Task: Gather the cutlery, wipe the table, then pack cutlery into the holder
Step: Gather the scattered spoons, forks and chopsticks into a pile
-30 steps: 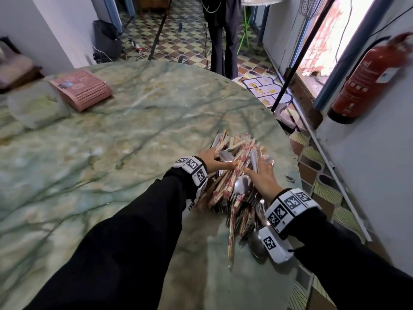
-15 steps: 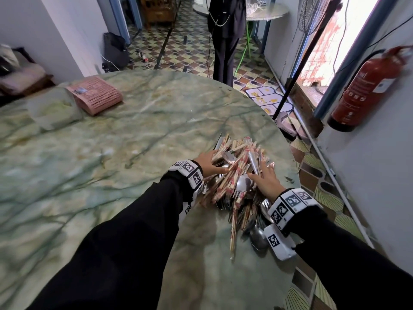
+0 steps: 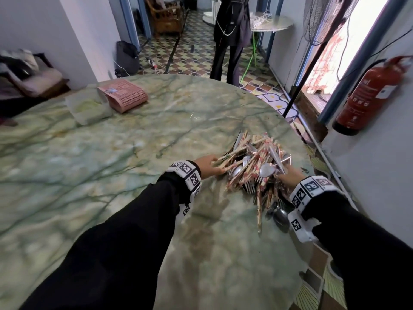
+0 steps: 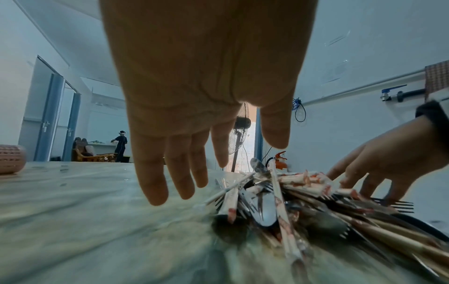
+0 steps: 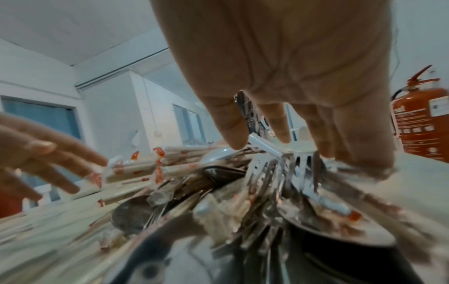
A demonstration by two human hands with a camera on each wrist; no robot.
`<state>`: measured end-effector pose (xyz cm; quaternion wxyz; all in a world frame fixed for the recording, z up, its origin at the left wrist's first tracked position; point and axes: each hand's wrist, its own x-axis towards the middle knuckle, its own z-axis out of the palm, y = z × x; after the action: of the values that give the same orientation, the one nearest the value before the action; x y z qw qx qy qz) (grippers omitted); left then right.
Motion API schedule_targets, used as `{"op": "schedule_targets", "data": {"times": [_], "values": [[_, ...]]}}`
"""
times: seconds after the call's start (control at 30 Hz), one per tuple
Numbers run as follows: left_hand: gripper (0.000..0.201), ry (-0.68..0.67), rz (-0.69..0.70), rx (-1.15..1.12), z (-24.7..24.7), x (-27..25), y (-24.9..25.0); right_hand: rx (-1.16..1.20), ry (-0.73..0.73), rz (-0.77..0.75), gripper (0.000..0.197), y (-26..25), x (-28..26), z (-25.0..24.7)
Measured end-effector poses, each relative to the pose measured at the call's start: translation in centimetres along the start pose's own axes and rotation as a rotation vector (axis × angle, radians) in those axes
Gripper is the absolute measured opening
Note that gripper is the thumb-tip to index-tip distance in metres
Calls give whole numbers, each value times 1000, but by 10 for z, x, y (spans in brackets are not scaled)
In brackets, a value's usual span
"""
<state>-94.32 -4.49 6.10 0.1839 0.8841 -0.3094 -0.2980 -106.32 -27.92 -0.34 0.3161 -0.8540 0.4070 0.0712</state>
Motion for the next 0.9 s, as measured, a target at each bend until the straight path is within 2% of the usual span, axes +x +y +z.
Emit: {"op": "schedule_targets", "data": {"times": [0.07, 0.17, 0.3, 0.43, 0.53, 0.73, 0.9], "values": [[55, -17, 2, 37, 2, -7, -11, -5, -13, 10, 33, -1, -8, -1], [55, -37, 33, 82, 8, -12, -18, -16, 56, 21, 32, -1, -19, 3], [56, -32, 93, 156, 19, -14, -11, 118, 142, 55, 33, 1, -27, 8], [70, -14, 116, 152, 35, -4, 1, 219, 153, 56, 44, 4, -35, 7], [83, 36, 124, 118, 42, 6, 14, 187, 189, 16, 46, 0, -37, 9], [97, 39, 144, 125, 53, 24, 34, 128, 145, -35, 45, -20, -32, 13], [97, 30, 85, 194, 59, 34, 33, 121, 88, -95, 44, -36, -27, 21]]}}
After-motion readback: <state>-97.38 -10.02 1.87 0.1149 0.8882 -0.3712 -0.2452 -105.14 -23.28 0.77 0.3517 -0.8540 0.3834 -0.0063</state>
